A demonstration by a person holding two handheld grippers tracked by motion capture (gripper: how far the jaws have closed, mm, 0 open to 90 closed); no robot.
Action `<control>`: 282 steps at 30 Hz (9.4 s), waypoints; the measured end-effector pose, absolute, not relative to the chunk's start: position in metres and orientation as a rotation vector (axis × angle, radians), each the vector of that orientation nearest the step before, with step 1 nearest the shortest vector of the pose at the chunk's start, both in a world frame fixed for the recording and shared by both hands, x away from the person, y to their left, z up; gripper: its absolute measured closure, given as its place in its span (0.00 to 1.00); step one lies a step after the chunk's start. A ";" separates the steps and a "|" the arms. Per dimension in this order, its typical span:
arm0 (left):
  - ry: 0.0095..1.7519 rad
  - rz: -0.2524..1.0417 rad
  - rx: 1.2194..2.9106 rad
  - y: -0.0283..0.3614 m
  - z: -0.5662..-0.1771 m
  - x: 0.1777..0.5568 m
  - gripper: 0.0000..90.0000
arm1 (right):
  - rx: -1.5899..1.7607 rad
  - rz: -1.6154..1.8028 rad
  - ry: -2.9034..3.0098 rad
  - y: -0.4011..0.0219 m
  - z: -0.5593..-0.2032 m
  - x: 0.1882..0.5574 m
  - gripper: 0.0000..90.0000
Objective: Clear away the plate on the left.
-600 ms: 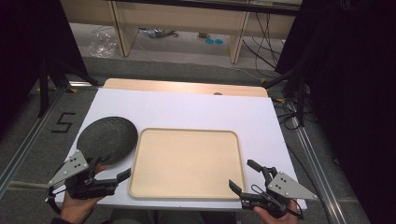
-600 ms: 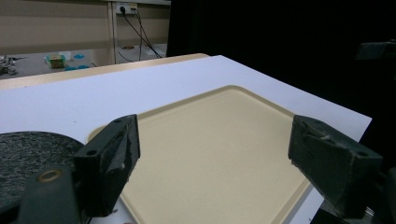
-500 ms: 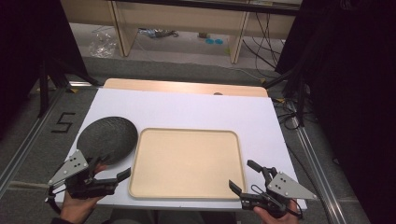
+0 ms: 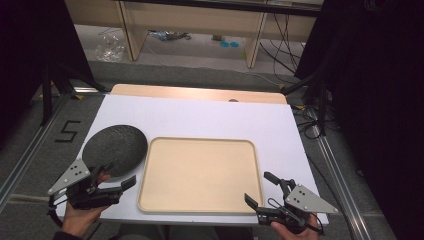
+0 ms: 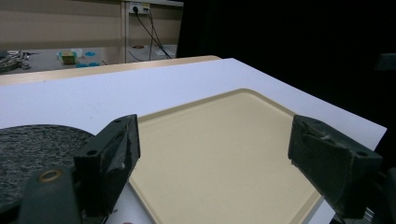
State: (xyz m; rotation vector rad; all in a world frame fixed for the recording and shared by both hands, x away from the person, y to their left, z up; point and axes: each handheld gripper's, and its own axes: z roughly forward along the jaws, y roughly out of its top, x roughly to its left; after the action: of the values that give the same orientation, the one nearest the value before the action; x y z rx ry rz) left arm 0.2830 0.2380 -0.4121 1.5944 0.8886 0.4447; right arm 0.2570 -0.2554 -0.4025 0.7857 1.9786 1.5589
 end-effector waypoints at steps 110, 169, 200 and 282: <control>1.719 0.105 1.085 0.387 -0.507 0.388 0.51 | 0.707 1.584 2.009 -0.250 -0.403 0.256 0.22; 1.719 -0.147 0.788 0.398 -0.509 0.377 0.95 | 0.682 1.551 2.056 -0.248 -0.401 0.255 0.23; 1.693 -0.201 0.696 0.386 -0.491 0.377 0.91 | 0.680 1.562 2.037 -0.248 -0.402 0.257 0.23; 1.572 -0.470 1.249 0.176 -0.512 0.404 0.84 | 0.692 1.541 2.070 -0.246 -0.404 0.256 0.23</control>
State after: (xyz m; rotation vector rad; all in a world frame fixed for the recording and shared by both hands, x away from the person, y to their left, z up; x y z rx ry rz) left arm 0.4045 0.1757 -0.5121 1.2489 1.5717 -0.4703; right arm 0.2562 -0.2462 -0.4042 0.6917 2.0697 1.5411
